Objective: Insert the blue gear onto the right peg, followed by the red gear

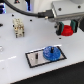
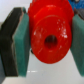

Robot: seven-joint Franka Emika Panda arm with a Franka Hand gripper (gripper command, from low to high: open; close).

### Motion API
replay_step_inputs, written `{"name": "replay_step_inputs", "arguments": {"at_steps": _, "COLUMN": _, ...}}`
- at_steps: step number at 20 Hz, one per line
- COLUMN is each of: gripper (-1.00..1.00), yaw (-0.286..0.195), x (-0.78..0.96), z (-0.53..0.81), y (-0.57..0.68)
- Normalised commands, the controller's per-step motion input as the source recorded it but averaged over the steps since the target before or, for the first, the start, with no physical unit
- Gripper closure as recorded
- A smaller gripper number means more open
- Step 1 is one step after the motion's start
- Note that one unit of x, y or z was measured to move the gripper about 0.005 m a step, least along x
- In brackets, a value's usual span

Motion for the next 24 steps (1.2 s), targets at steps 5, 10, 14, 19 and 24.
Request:
{"name": "replay_step_inputs", "arguments": {"at_steps": 5, "gripper": 1.0, "yaw": 0.0, "x": 0.63, "z": 0.03, "y": -0.29}}
{"name": "replay_step_inputs", "arguments": {"at_steps": 10, "gripper": 1.0, "yaw": 0.0, "x": 0.41, "z": 0.01, "y": -0.29}}
{"name": "replay_step_inputs", "arguments": {"at_steps": 14, "gripper": 1.0, "yaw": 0.0, "x": 0.14, "z": -0.03, "y": -0.21}}
{"name": "replay_step_inputs", "arguments": {"at_steps": 19, "gripper": 1.0, "yaw": 0.0, "x": 0.06, "z": -0.07, "y": -0.13}}
{"name": "replay_step_inputs", "arguments": {"at_steps": 24, "gripper": 1.0, "yaw": 0.0, "x": 0.05, "z": -0.03, "y": -0.15}}
